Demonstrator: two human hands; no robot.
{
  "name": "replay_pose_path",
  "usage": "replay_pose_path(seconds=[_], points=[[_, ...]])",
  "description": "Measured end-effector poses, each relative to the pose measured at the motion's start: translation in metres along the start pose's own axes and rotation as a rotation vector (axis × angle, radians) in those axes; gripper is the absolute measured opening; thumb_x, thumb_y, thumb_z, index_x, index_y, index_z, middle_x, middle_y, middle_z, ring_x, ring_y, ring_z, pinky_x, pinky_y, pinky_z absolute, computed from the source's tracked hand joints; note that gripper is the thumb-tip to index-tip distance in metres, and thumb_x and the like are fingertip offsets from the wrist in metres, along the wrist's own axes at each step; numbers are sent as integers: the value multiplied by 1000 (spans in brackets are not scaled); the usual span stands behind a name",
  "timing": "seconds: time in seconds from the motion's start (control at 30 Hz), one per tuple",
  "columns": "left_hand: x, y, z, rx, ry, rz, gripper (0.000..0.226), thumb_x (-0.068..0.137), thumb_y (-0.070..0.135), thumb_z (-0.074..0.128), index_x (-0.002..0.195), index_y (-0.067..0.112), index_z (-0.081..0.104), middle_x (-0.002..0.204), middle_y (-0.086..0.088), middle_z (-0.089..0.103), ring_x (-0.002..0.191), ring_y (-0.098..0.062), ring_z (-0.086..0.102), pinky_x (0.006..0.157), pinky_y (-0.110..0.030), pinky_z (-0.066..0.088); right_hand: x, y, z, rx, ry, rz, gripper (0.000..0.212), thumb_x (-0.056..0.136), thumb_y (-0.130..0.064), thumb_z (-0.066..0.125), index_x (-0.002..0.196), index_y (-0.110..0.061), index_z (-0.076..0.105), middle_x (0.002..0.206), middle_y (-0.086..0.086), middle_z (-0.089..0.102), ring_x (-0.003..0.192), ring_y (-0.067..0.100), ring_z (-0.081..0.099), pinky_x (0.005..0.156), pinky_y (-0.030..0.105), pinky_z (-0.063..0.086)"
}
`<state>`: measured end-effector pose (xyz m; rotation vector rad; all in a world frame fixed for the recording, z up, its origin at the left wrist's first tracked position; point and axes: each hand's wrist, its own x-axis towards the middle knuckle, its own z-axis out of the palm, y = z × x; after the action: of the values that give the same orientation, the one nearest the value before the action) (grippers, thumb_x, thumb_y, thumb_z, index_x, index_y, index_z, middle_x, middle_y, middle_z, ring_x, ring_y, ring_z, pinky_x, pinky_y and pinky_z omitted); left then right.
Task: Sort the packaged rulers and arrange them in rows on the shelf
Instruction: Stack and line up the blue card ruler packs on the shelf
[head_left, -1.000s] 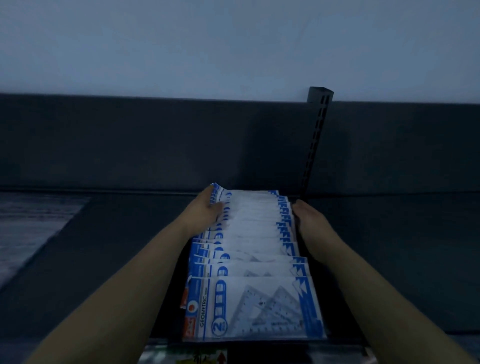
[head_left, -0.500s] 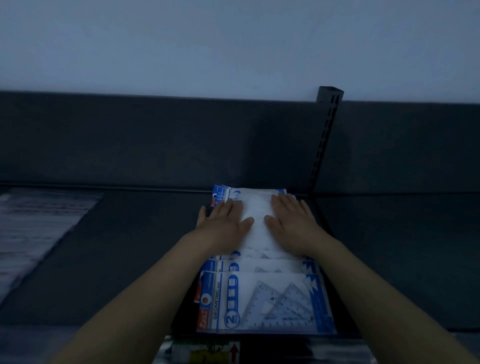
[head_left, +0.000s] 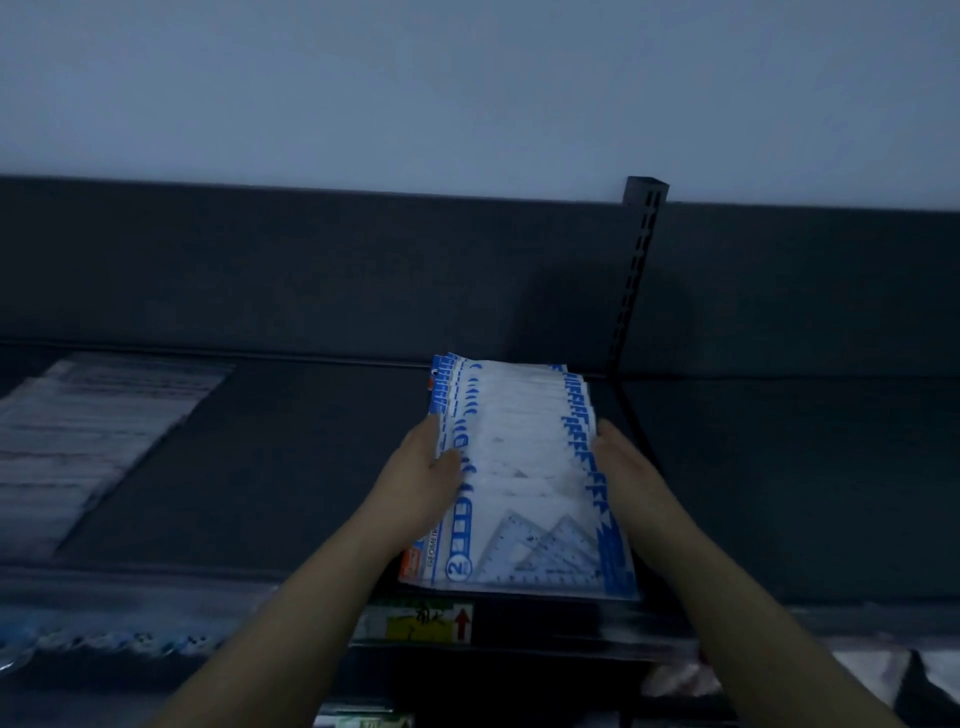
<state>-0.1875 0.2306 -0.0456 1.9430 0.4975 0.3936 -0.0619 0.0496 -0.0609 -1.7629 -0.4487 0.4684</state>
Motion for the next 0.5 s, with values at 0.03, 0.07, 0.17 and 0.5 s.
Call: replay_pose_path(seconds=[0.03,0.07,0.17,0.5], points=[[-1,1,2,-14,-3,-18,24,100,18,41,119,30,49,110,5,58,91,-9,61,68,-15,50,-1,1,3,13,-21,-9,42,98,-45,39,140,-37,42,141,-15,47,124,4,48,109,34,36],[-3,3,1,-23,3,-36,22,100,17,41,117,29,49,108,6,59,88,-7,61,64,-12,49,-1,-1,3,18,-12,-17,41,99,-43,38,139,-37,43,139,-13,49,120,2,49,107,32,38],[-1,0,-10,-34,85,-105,36,100,20,42,136,19,46,130,-3,58,106,-17,62,87,-28,52,0,-9,-8,83,82,-3,50,102,-33,35,150,-23,26,149,-10,33,125,3,36,103,20,25],[19,8,-2,13,-18,-142,24,99,18,43,121,18,53,111,-1,65,90,-17,66,67,-30,56,13,-13,-11,124,66,83,27,98,-20,41,73,-16,53,73,-9,63,61,0,58,58,18,46]])
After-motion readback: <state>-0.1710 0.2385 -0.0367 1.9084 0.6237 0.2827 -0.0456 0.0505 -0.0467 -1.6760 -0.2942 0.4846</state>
